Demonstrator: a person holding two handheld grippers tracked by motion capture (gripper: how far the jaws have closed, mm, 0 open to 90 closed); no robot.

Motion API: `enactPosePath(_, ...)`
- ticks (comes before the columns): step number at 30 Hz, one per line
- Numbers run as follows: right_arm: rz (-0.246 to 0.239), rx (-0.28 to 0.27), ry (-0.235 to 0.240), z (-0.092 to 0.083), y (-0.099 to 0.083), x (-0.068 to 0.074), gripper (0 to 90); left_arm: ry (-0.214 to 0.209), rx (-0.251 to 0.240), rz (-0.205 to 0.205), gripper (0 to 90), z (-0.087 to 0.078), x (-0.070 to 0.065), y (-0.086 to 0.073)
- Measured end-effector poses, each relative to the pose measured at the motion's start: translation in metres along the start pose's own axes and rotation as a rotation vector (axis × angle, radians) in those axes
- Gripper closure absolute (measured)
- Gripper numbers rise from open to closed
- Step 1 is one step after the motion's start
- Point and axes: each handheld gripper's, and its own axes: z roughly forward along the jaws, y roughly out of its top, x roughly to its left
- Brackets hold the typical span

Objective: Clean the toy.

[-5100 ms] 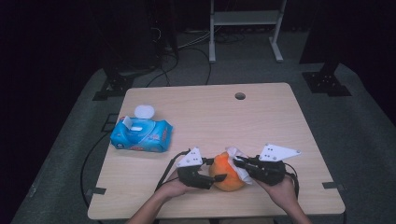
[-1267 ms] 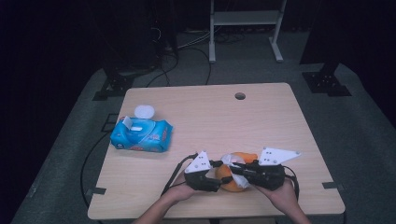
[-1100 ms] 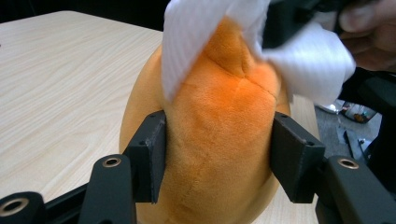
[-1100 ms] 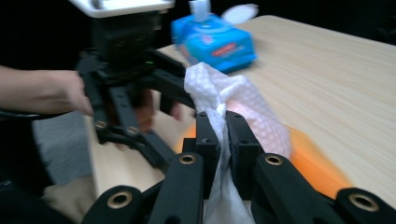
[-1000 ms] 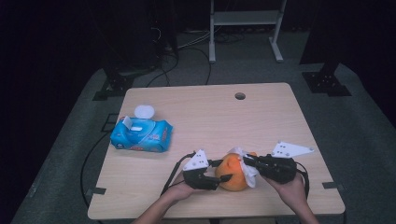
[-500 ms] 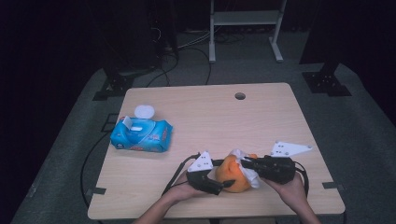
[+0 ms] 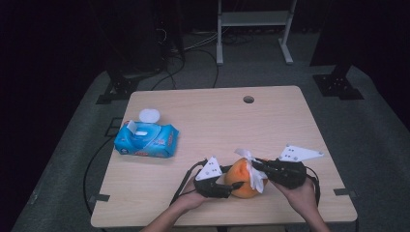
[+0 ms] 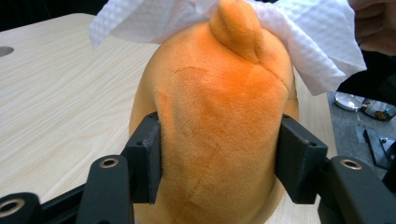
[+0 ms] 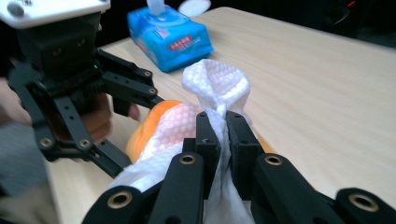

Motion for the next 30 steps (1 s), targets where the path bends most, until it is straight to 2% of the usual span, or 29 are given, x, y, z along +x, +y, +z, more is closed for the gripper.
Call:
enactPosePath(1,0.000,0.000,0.000,0.000,0.000,0.000,84.3,0.000,0.000,0.000,42.7,0.000,0.000,0.000)
enactPosePath(4,-0.020,-0.048,0.017,-0.001,0.007,0.005,84.3,0.046,-0.015,0.051,43.9,-0.011,0.000,0.010)
enactPosePath(6,0.001,-0.072,0.032,-0.001,0.008,0.004,84.1,0.068,-0.016,0.069,43.9,-0.015,0.001,0.013)
enactPosePath(8,0.014,-0.067,0.040,0.003,0.007,0.001,83.8,0.091,0.012,0.081,43.7,-0.015,0.000,0.010)
enactPosePath(10,0.027,-0.032,0.044,0.009,0.003,-0.003,83.6,0.069,0.047,0.067,41.0,-0.011,0.000,0.005)
enactPosePath(12,0.055,0.000,0.058,0.014,-0.003,-0.007,83.6,0.032,0.054,0.059,37.2,-0.011,0.000,0.004)
enactPosePath(14,0.095,0.028,0.096,0.012,-0.006,-0.014,83.3,0.008,0.049,0.056,34.8,-0.011,0.000,0.006)
enactPosePath(19,0.093,0.085,0.124,0.004,-0.011,-0.017,83.2,-0.025,0.002,0.011,28.6,-0.014,0.003,0.011)
enactPosePath(22,0.081,0.105,0.139,0.001,-0.011,-0.017,83.2,-0.039,-0.005,0.000,28.1,-0.015,0.004,0.012)
enactPosePath(25,0.085,0.113,0.132,0.000,-0.010,-0.018,82.6,-0.065,0.017,-0.002,32.2,-0.013,0.004,0.010)
enactPosePath(26,0.092,0.112,0.116,-0.001,-0.010,-0.019,81.9,-0.088,0.031,0.001,32.4,-0.011,0.003,0.008)
enactPosePath(27,0.092,0.112,0.116,-0.001,-0.010,-0.019,81.9,-0.088,0.031,0.001,32.4,-0.011,0.003,0.008)
enactPosePath(28,0.109,0.097,0.075,-0.002,-0.010,-0.023,81.7,-0.133,0.050,0.010,32.6,-0.010,0.000,0.006)
enactPosePath(30,0.120,0.076,0.030,-0.004,-0.010,-0.025,81.8,-0.174,0.057,0.014,32.7,-0.010,-0.002,0.007)
